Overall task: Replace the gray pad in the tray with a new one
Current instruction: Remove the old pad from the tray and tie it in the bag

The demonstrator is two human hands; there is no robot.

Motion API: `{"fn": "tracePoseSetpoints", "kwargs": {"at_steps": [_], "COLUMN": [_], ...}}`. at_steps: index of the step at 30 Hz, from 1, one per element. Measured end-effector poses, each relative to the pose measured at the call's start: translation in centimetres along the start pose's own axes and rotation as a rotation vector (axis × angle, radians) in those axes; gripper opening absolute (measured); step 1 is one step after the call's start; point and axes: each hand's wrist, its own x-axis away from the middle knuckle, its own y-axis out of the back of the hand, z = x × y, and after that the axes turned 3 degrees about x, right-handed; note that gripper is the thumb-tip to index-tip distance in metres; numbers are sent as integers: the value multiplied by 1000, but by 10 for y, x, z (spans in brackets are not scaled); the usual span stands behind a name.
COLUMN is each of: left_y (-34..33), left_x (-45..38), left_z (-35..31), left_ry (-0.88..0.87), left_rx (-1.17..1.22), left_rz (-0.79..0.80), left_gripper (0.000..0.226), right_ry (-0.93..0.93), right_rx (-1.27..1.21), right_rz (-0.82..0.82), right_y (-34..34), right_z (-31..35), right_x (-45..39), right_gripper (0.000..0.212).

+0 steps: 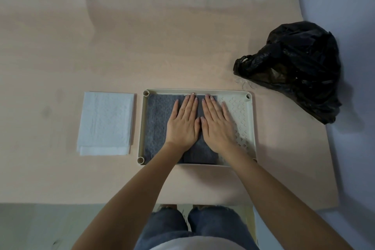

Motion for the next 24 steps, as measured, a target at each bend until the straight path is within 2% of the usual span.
{"fn": "tracePoseSetpoints", "kwargs": {"at_steps": [7, 12, 17, 20, 24], "left_y": [4, 14, 25, 23, 21], "left_x": [0, 2, 26, 27, 26], "left_z": [0, 10, 21, 21, 22], "left_ry": [-4, -83, -416, -429, -432], "left_rx": [11, 15, -228, -251, -264], "left_rz": [29, 102, 196, 280, 263], "left_gripper": [60, 64, 85, 91, 90], "right_ry": [-147, 16, 368, 408, 406], "right_rx": [-46, -31, 90, 161, 208], "right_rz": [67, 82, 93, 145, 167], "right_y": [1, 12, 13, 12, 11], "right_z": [-4, -26, -40, -37, -38], "right_x": [2, 10, 34, 36, 34], "right_gripper": [63, 68, 81, 86, 88]}}
